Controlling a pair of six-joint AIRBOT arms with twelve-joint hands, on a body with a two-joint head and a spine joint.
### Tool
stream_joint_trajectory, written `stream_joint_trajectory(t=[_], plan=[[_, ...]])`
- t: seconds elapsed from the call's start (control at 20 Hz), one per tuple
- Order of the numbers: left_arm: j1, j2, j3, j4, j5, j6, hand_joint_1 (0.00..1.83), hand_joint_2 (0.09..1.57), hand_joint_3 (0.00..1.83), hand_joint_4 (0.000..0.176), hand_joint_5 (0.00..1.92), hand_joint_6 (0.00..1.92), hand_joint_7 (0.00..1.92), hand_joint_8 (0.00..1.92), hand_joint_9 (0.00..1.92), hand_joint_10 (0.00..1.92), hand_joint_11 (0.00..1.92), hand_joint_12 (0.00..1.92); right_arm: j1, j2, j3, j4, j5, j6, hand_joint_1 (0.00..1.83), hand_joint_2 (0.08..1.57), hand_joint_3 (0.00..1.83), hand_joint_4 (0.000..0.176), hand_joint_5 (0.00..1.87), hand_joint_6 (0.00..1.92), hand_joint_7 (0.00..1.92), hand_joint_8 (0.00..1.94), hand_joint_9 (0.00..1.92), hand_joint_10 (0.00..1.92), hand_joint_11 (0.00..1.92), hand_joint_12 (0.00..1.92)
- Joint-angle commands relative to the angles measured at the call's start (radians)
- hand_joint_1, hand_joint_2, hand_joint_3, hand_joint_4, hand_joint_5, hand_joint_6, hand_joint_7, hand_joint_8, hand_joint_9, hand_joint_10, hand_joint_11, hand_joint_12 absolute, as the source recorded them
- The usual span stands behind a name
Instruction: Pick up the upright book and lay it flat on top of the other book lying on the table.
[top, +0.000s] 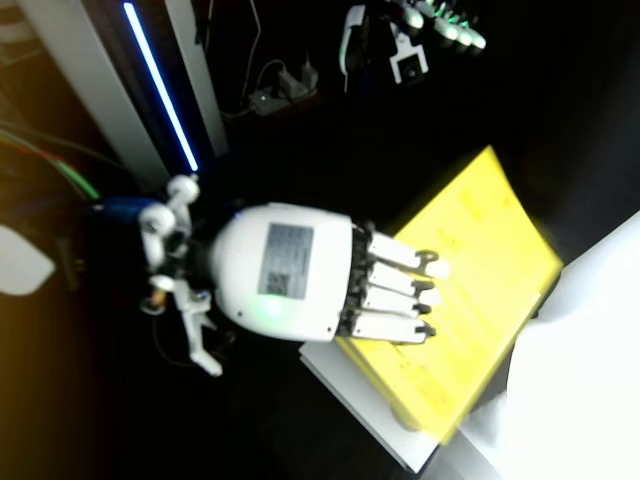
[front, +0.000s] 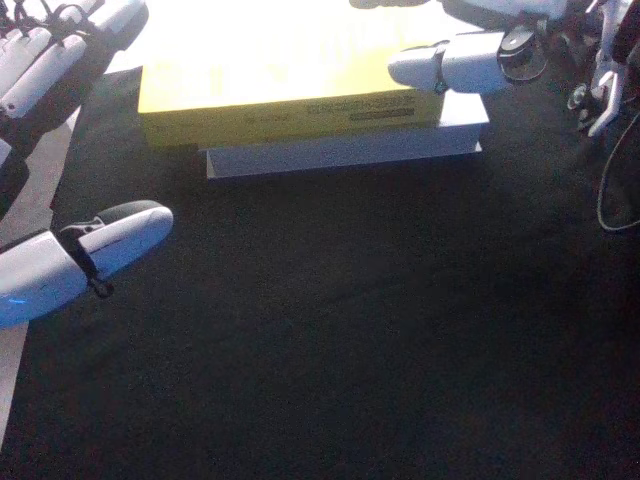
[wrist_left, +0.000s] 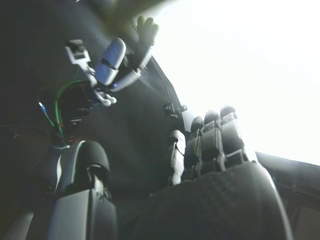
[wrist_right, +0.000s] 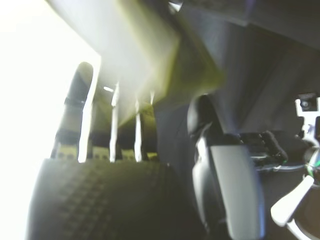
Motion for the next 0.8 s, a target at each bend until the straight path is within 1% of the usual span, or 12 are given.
stream_joint_trajectory(t=[0.0, 0.05, 0.1, 0.2, 0.25, 0.3, 0.35, 0.45, 0.5, 0.6, 0.65, 0.75], plan=[[-0.002, 0.005, -0.001, 0.009, -0.130, -0.003, 0.44, 1.17, 0.00, 0.172, 0.00, 0.00, 0.00, 0.00, 0.00, 0.00, 0.00, 0.00, 0.014, 0.004, 0.002, 0.041, 0.107, 0.009, 0.20, 1.32, 0.00, 0.000, 0.01, 0.00, 0.03, 0.00, 0.18, 0.11, 0.00, 1.04], [-0.002, 0.005, 0.000, 0.009, -0.130, -0.003, 0.43, 1.17, 0.01, 0.145, 0.00, 0.00, 0.00, 0.00, 0.00, 0.00, 0.00, 0.00, 0.014, 0.005, 0.001, 0.041, 0.107, 0.013, 0.21, 1.31, 0.00, 0.000, 0.00, 0.00, 0.01, 0.00, 0.17, 0.07, 0.00, 0.99], [-0.002, 0.005, -0.001, 0.009, -0.131, -0.003, 0.44, 1.19, 0.01, 0.102, 0.00, 0.00, 0.00, 0.00, 0.00, 0.00, 0.00, 0.00, 0.014, 0.008, -0.003, 0.041, 0.107, 0.019, 0.25, 1.28, 0.00, 0.000, 0.00, 0.00, 0.00, 0.00, 0.14, 0.04, 0.00, 0.92], [0.003, 0.008, -0.004, 0.007, -0.133, -0.003, 0.43, 1.19, 0.01, 0.128, 0.00, 0.00, 0.00, 0.00, 0.00, 0.00, 0.00, 0.00, 0.014, 0.040, -0.039, 0.036, 0.144, 0.050, 0.16, 1.24, 0.00, 0.003, 0.00, 0.00, 0.00, 0.00, 0.08, 0.01, 0.00, 0.81], [0.004, 0.010, -0.005, 0.004, -0.133, -0.003, 0.44, 1.19, 0.01, 0.142, 0.00, 0.00, 0.00, 0.00, 0.00, 0.00, 0.00, 0.00, 0.014, 0.068, -0.074, 0.036, 0.170, 0.050, 0.09, 1.24, 0.00, 0.027, 0.00, 0.00, 0.00, 0.00, 0.02, 0.00, 0.00, 0.56], [0.005, 0.010, -0.006, -0.001, -0.133, -0.003, 0.44, 1.19, 0.00, 0.129, 0.00, 0.00, 0.00, 0.00, 0.00, 0.00, 0.00, 0.00, 0.014, 0.095, -0.107, 0.036, 0.191, 0.056, 0.03, 1.24, 0.00, 0.032, 0.00, 0.00, 0.00, 0.00, 0.00, 0.00, 0.00, 0.14], [0.008, 0.009, -0.007, -0.007, -0.132, -0.003, 0.43, 1.19, 0.01, 0.127, 0.00, 0.00, 0.00, 0.00, 0.00, 0.00, 0.00, 0.00, 0.014, 0.124, -0.139, 0.035, 0.225, 0.080, 0.04, 1.23, 0.00, 0.034, 0.00, 0.00, 0.00, 0.00, 0.00, 0.00, 0.00, 0.03], [0.021, 0.015, -0.012, -0.022, -0.134, -0.003, 0.47, 1.18, 0.00, 0.113, 0.00, 0.00, 0.00, 0.00, 0.00, 0.00, 0.00, 0.00, 0.014, 0.154, -0.169, -0.004, 0.295, 0.192, 0.08, 1.23, 0.00, 0.004, 0.00, 0.00, 0.00, 0.00, 0.00, 0.00, 0.00, 0.00], [0.029, 0.020, -0.015, -0.031, -0.139, -0.003, 0.46, 1.17, 0.00, 0.152, 0.00, 0.00, 0.00, 0.00, 0.00, 0.00, 0.00, 0.00, 0.014, 0.167, -0.184, -0.026, 0.336, 0.240, 0.05, 1.24, 0.00, 0.000, 0.00, 0.00, 0.00, 0.00, 0.02, 0.01, 0.02, 0.01], [0.038, 0.026, -0.019, -0.042, -0.139, -0.003, 0.47, 1.17, 0.00, 0.174, 0.00, 0.00, 0.00, 0.00, 0.00, 0.00, 0.00, 0.00, 0.014, 0.203, -0.229, -0.053, 0.389, 0.283, 0.02, 1.26, 0.01, 0.000, 0.00, 0.00, 0.00, 0.00, 0.00, 0.00, 0.00, 0.00], [0.040, 0.028, -0.020, -0.046, -0.139, -0.003, 0.50, 1.17, 0.00, 0.176, 0.00, 0.00, 0.00, 0.00, 0.00, 0.00, 0.00, 0.00, 0.014, 0.228, -0.258, -0.053, 0.417, 0.286, 0.05, 1.26, 0.01, 0.000, 0.00, 0.00, 0.00, 0.00, 0.00, 0.00, 0.00, 0.00], [0.045, 0.033, -0.022, -0.057, -0.139, -0.003, 0.56, 1.17, 0.00, 0.139, 0.00, 0.00, 0.00, 0.00, 0.00, 0.00, 0.00, 0.00, 0.014, 0.269, -0.299, -0.048, 0.464, 0.292, 0.22, 1.24, 0.00, 0.001, 0.00, 0.00, 0.00, 0.00, 0.00, 0.00, 0.00, 0.00]])
